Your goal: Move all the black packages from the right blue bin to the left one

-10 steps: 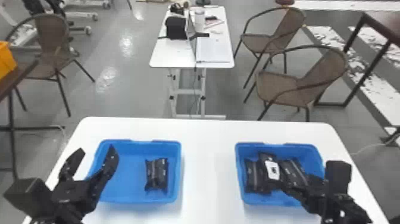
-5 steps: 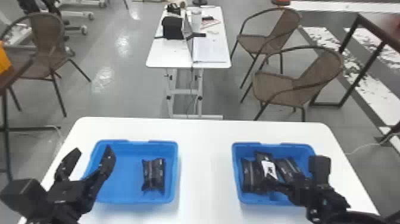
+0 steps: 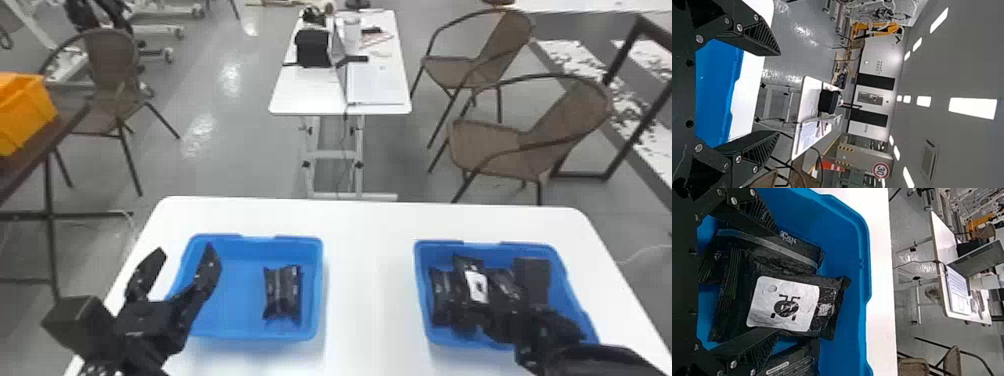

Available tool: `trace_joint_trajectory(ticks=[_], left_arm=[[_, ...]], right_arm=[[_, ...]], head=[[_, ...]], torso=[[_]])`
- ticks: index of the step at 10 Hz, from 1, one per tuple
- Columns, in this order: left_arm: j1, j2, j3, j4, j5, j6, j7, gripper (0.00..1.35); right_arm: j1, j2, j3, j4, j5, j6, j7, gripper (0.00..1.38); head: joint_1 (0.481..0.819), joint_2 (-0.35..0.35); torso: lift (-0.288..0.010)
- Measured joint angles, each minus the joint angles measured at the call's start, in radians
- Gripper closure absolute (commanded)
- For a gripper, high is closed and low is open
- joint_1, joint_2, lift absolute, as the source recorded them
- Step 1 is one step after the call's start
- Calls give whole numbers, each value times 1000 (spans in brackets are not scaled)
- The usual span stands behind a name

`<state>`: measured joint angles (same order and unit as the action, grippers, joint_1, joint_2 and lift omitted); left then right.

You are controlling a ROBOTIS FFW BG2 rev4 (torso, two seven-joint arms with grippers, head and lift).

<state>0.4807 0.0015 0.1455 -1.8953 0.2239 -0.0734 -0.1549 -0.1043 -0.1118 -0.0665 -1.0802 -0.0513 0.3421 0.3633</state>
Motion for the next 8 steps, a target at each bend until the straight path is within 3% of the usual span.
trace_joint_trajectory(ticks=[1, 3, 4, 8], left_arm=[[2, 0, 1, 1, 3, 0, 0, 349], [3, 0, 0, 6, 8, -9, 0, 349], [3, 0, -1, 13, 15, -15, 0, 349], [0, 0, -5, 29, 23, -32, 0, 349]], right_arm=[[-22, 0, 0, 38, 4, -9, -1, 211], [-54, 0, -1, 92, -17, -7, -9, 1059], [-50, -2, -2, 93, -48, -6, -25, 1297], [96, 5, 0, -138, -113, 16, -171, 1277]], head=[[695, 38], [695, 36], [695, 35], [695, 18]], torso=[[0], [0], [0], [0]])
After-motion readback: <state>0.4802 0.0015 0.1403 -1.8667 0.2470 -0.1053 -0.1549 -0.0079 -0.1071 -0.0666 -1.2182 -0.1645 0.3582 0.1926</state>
